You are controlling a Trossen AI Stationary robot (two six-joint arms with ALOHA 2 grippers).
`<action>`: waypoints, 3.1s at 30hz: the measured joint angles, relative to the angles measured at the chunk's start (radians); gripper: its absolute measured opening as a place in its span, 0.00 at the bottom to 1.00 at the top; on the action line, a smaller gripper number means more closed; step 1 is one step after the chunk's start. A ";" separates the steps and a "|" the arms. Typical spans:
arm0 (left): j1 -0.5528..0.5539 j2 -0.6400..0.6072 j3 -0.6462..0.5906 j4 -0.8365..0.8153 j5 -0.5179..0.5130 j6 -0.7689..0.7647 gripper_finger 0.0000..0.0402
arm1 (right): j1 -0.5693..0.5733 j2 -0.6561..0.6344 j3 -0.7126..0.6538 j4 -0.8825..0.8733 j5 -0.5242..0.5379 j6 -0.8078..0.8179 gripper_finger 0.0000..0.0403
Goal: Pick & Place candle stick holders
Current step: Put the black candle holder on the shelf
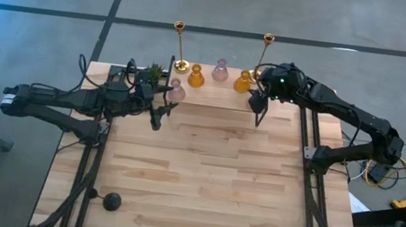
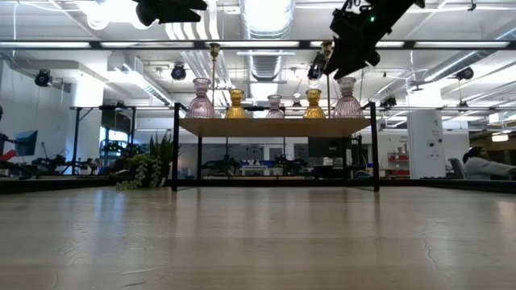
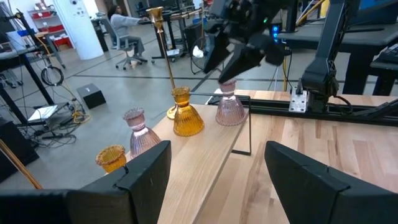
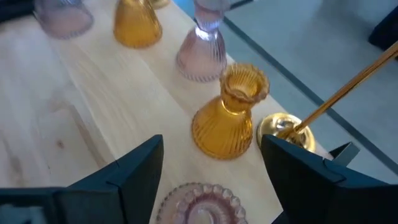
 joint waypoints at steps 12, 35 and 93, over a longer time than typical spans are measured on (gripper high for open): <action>-0.015 -0.099 0.000 -0.133 0.002 -0.020 0.61 | 0.280 -0.134 0.051 -0.131 -0.122 0.087 0.37; -0.603 -0.349 -0.003 -0.781 0.095 -0.661 0.01 | 0.739 -0.257 -0.286 -0.107 -0.124 0.289 0.02; -1.508 -0.443 -0.705 0.120 -0.159 -0.583 0.29 | 0.738 -0.354 -0.458 0.512 0.165 0.349 0.02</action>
